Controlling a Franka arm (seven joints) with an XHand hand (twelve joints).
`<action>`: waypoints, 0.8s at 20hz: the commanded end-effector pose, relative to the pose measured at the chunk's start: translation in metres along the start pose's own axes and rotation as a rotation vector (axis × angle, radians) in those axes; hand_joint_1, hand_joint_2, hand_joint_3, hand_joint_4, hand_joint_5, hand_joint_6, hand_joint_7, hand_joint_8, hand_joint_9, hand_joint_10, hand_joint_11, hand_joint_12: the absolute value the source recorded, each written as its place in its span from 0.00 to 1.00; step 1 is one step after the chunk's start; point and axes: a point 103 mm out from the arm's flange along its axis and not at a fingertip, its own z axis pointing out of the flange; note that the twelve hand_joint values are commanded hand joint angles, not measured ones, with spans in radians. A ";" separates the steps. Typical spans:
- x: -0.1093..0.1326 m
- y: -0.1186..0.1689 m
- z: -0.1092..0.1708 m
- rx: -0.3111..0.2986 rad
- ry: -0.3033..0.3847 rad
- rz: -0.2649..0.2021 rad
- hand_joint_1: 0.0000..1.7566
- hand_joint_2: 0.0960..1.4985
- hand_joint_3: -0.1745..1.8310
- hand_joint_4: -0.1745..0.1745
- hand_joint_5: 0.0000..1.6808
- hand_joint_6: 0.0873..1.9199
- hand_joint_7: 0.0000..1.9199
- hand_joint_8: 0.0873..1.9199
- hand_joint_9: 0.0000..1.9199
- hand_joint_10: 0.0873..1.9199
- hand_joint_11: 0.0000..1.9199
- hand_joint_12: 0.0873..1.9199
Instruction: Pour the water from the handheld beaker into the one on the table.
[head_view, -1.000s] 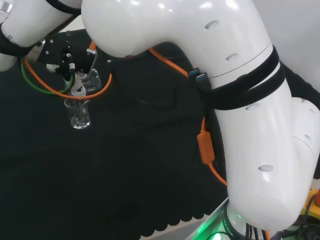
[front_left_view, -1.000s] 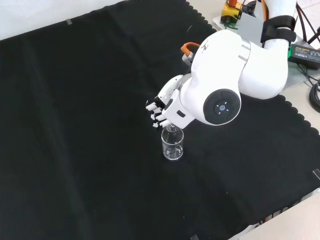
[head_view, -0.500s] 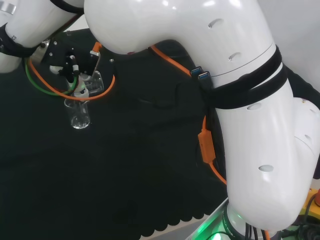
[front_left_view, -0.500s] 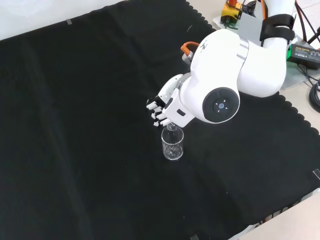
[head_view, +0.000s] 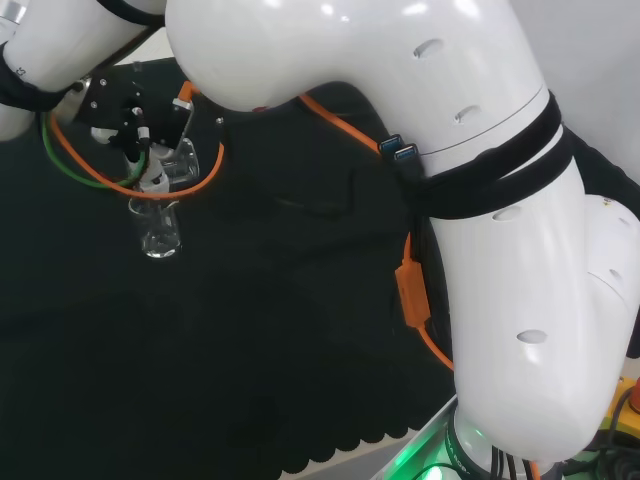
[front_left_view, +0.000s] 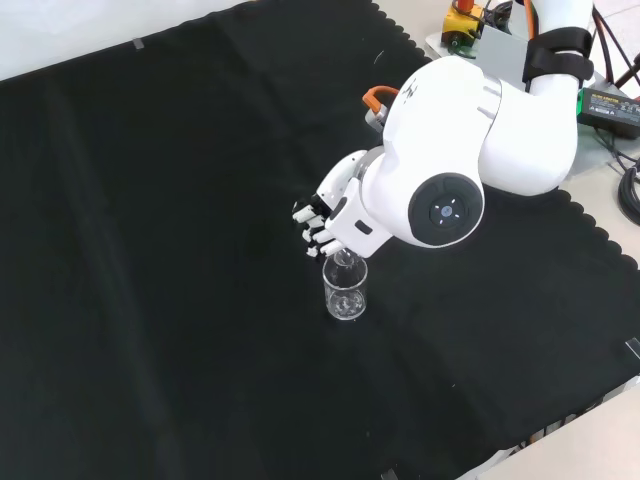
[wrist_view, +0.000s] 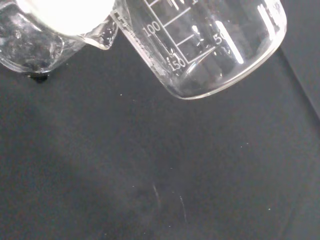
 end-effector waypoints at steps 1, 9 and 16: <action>0.002 0.001 0.000 -0.010 0.007 0.004 0.71 0.78 0.00 0.14 0.51 0.58 0.59 0.49 0.59 0.55 0.50 0.45; -0.002 -0.001 0.008 -0.012 0.025 0.010 0.71 0.78 0.00 0.14 0.51 0.58 0.59 0.49 0.59 0.55 0.50 0.45; -0.001 0.001 0.004 -0.009 0.023 0.011 0.71 0.78 0.00 0.15 0.51 0.58 0.58 0.49 0.59 0.55 0.50 0.45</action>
